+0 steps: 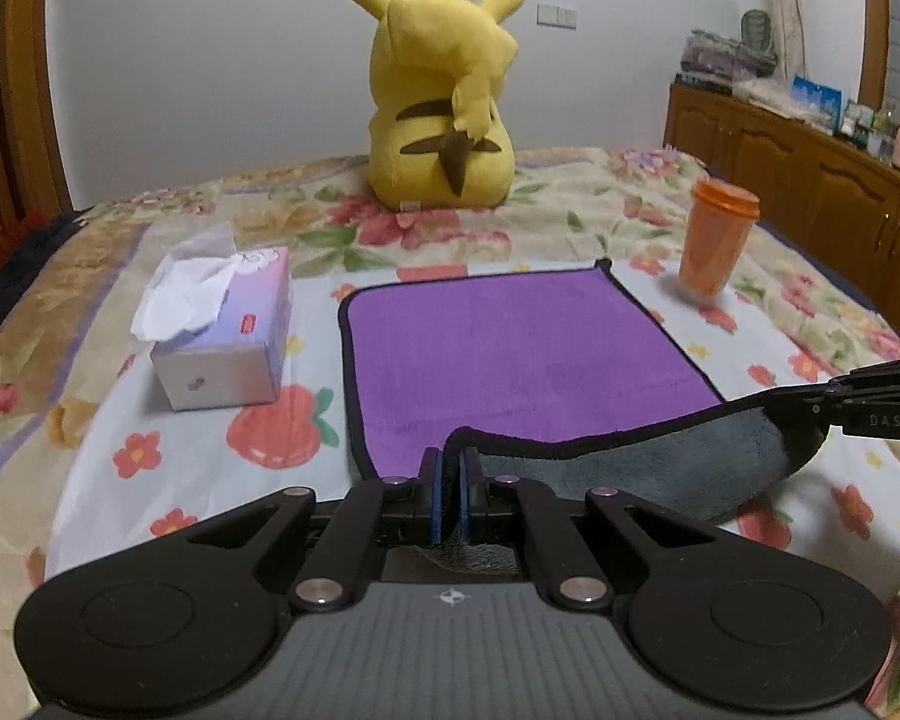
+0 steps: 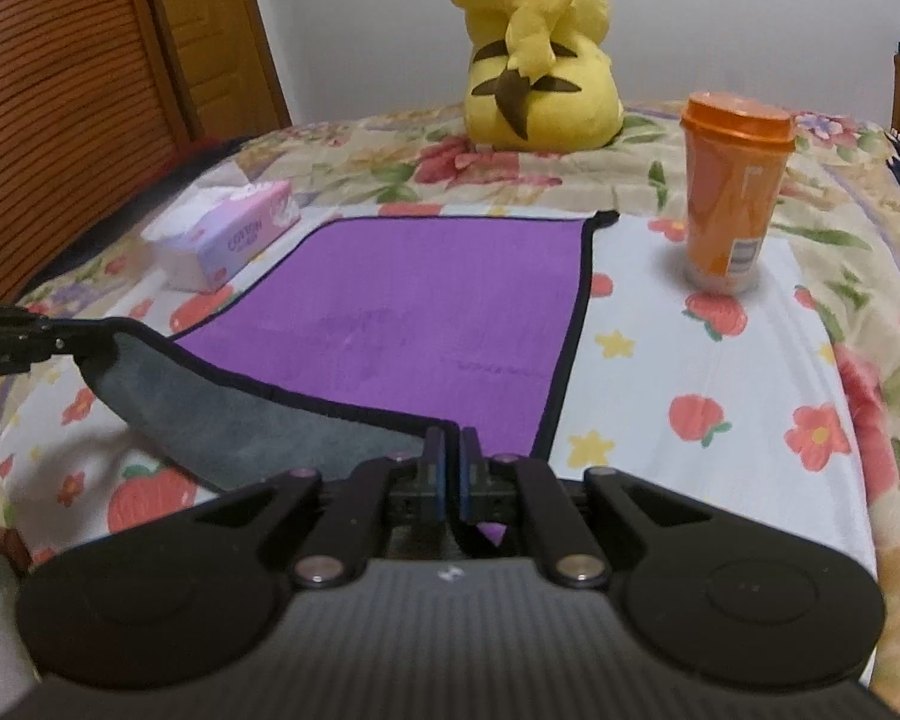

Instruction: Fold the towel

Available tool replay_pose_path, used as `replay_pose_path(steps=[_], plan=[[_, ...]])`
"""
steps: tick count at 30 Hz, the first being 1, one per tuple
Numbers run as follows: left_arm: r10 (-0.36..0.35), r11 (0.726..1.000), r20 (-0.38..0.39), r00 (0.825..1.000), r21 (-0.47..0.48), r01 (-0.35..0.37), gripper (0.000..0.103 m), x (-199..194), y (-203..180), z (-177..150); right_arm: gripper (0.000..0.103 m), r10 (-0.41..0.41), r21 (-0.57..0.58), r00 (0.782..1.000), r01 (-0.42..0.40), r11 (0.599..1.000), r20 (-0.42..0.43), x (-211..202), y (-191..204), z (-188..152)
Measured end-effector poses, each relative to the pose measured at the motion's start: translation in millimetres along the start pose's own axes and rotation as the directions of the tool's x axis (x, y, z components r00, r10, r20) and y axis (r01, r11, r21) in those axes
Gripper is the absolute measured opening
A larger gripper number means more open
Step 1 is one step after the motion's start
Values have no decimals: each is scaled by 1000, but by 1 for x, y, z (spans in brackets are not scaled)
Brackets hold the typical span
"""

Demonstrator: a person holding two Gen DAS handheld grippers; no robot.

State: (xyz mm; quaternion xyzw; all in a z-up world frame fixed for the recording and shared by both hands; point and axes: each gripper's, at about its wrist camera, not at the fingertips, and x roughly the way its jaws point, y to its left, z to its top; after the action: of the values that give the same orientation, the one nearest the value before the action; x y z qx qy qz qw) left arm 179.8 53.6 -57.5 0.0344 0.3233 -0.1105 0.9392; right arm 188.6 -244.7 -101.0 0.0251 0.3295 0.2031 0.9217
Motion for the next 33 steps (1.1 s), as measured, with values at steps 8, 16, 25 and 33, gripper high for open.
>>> replay_pose_path(steps=[8, 16, 25, 33], plan=[[9, 1000, 45, 999, -21, -8, 8, -2, 3, 7, 5, 10, -13, 999, -10, 1000, 47, -1, -3, 9], [28, 999, 28, 999, -28, -27, 8, 12, 8, 8, 5, 4, -30, 999, -3, 1000, 48, 13, -8, 13], [33, 999, 23, 999, -21, -32, 8, 30, 11, 12, 5, 2, -39, 999, 0, 999, 44, 25, -13, 15], [38, 999, 9, 999, -14, -38, 8, 43, 13, 11, 5, 1, -47, 999, 1, 999, 37, 37, -17, 16]])
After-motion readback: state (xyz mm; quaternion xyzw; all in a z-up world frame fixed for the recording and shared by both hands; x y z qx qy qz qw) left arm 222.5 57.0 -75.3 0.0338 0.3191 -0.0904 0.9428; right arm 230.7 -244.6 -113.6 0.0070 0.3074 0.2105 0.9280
